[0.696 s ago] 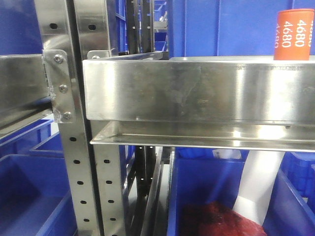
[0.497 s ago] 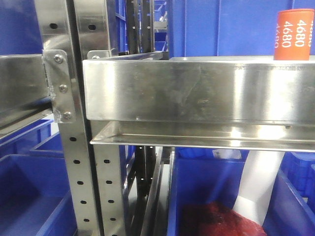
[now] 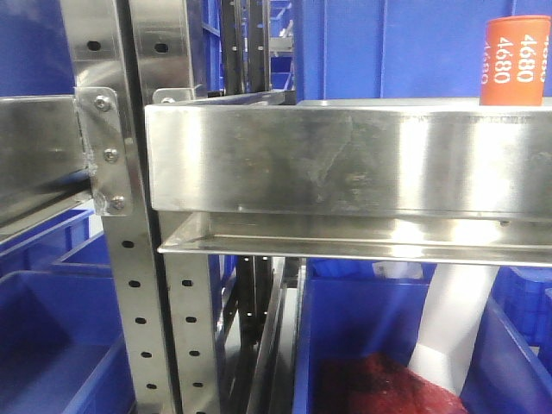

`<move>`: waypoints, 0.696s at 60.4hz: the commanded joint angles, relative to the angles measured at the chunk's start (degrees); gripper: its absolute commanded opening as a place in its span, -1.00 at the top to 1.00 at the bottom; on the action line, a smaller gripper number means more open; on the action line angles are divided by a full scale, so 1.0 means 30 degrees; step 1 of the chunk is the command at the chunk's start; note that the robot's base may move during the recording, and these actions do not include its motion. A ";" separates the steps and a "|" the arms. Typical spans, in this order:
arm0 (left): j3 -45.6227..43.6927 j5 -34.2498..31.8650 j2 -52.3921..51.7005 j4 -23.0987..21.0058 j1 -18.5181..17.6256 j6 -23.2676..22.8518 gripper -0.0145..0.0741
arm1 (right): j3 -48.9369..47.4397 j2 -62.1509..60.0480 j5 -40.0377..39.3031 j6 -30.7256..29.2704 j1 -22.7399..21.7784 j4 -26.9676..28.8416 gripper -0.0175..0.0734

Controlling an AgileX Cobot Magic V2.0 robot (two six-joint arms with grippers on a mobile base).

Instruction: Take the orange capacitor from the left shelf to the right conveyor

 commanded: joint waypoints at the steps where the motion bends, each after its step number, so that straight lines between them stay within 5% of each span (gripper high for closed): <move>1: -0.0101 -0.1707 -0.0372 0.0000 -0.0057 -0.0026 0.91 | 0.0055 -0.0417 -0.1824 -0.0087 -0.0081 -0.0061 0.54; 25: -0.0101 -0.1707 -0.0372 0.0000 -0.0057 -0.0026 0.91 | -0.1118 -0.0417 -0.3245 0.0277 -0.0081 0.0021 0.54; 42: -0.0101 -0.1707 -0.0372 0.0000 -0.0057 -0.0026 0.91 | -0.7977 0.2035 0.1650 0.0277 0.0145 0.0021 0.54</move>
